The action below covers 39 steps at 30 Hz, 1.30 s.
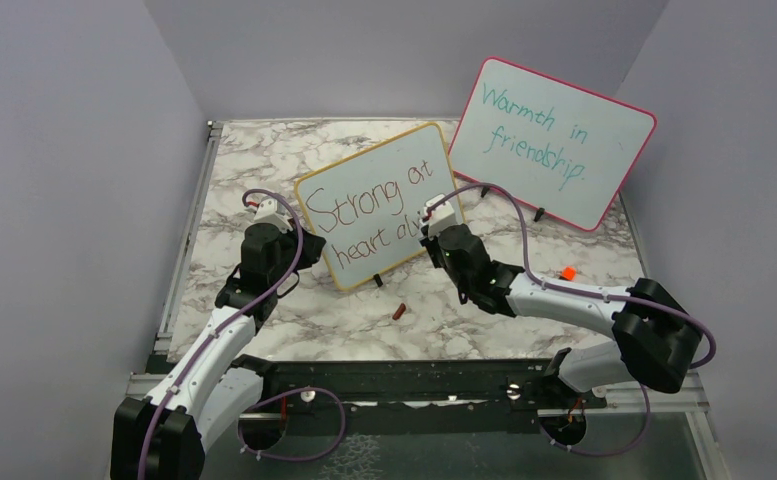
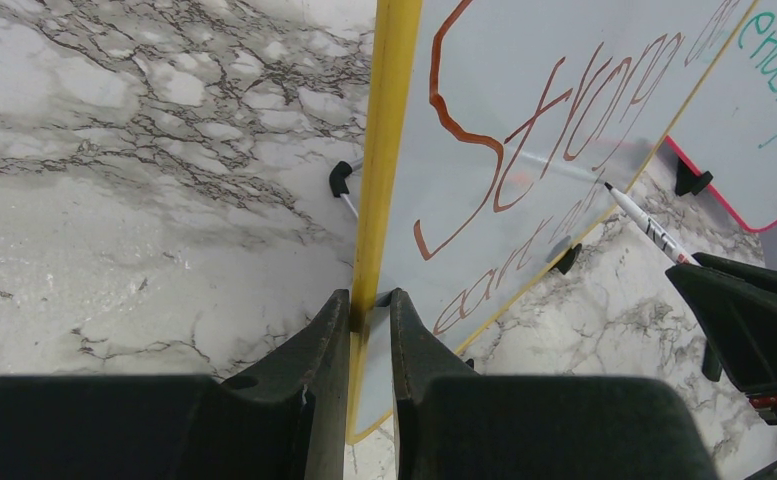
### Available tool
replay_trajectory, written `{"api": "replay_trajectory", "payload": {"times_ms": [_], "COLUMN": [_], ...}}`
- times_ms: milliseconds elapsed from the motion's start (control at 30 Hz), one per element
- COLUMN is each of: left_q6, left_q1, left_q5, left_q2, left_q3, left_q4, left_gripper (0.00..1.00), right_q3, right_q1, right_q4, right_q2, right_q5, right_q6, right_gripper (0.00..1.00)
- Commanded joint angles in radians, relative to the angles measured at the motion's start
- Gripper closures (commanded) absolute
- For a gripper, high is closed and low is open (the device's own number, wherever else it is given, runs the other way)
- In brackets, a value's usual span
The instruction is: Write a sentence on the whiteboard
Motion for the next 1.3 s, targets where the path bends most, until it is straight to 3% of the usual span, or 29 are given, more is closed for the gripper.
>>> {"api": "replay_trajectory", "payload": {"times_ms": [0, 433, 867, 1267], "left_q6": [0.001, 0.0, 0.0, -0.002], "left_q1": [0.005, 0.005, 0.005, 0.005], "left_q5": [-0.066, -0.066, -0.066, -0.066], "left_q2": [0.014, 0.006, 0.002, 0.008], "left_q3": [0.003, 0.001, 0.001, 0.001], "left_q4": [-0.029, -0.033, -0.038, -0.032], "left_gripper": [1.0, 1.0, 1.0, 1.0], "right_q3": [-0.018, -0.041, 0.015, -0.018], "right_q1": [-0.005, -0.005, -0.007, -0.009], "right_q4": [-0.039, -0.06, 0.004, -0.05], "right_q2": [-0.019, -0.044, -0.03, -0.049], "right_q5": [-0.037, -0.039, -0.007, -0.027], "right_q6": [0.031, 0.067, -0.004, 0.031], "right_gripper": [0.99, 0.99, 0.99, 0.99]}}
